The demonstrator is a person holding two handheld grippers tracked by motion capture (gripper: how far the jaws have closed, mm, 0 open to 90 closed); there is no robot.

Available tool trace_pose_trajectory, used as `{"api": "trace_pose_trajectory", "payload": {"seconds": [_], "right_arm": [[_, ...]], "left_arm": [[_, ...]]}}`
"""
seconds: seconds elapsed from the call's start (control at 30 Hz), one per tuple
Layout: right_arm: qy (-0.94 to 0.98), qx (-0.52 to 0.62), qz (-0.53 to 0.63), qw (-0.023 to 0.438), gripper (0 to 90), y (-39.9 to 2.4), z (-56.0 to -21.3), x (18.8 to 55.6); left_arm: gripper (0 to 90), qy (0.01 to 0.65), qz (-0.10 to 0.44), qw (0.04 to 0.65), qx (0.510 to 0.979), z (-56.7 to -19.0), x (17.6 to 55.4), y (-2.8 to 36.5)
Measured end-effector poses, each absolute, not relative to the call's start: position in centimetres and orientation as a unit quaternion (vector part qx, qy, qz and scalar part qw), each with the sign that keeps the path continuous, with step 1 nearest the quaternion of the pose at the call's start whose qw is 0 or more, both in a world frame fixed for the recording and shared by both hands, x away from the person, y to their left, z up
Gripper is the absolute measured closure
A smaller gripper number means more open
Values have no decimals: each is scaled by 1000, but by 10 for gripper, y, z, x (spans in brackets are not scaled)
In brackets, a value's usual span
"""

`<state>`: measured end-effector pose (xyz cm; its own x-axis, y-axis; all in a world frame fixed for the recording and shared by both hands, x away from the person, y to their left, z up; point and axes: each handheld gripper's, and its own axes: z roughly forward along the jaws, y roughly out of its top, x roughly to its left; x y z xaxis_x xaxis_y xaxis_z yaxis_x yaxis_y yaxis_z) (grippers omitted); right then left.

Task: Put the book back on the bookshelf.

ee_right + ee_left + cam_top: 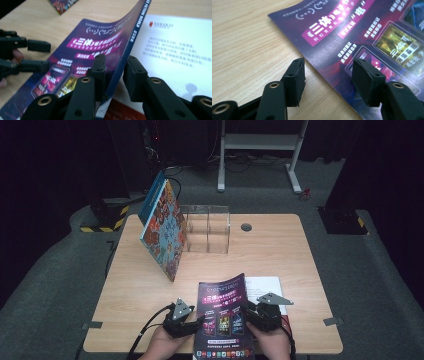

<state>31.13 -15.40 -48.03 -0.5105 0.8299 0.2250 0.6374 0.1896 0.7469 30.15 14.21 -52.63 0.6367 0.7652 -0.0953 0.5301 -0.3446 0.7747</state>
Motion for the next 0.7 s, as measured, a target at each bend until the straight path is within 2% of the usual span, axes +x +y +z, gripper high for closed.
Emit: {"api": "trace_pose_trajectory", "payload": {"seconds": [0.13, 0.2, 0.3, 0.43, 0.5, 0.57, 0.67, 0.7], "right_arm": [[765, 482, 417, 94, 664, -162, -483, 307], [768, 483, 412, 82, 607, -164, -483, 303], [769, 486, 410, 70, 554, -164, -485, 298], [776, 479, 401, 89, 519, -159, -484, 294], [777, 480, 396, 91, 495, -156, -483, 292], [780, 477, 399, 74, 481, -156, -483, 292], [784, 472, 396, 81, 524, -154, -483, 289], [784, 471, 396, 82, 566, -153, -483, 288]], "left_arm": [[429, 401, 145, 403, 810, -525, 304, 142], [425, 408, 133, 406, 807, -525, 305, 142], [351, 403, 111, 412, 810, -525, 304, 136], [281, 390, 125, 402, 819, -526, 300, 127], [284, 389, 128, 401, 820, -526, 299, 127], [286, 390, 129, 402, 818, -526, 299, 127], [292, 390, 131, 403, 817, -526, 299, 127], [296, 391, 132, 403, 817, -526, 299, 127]]}}
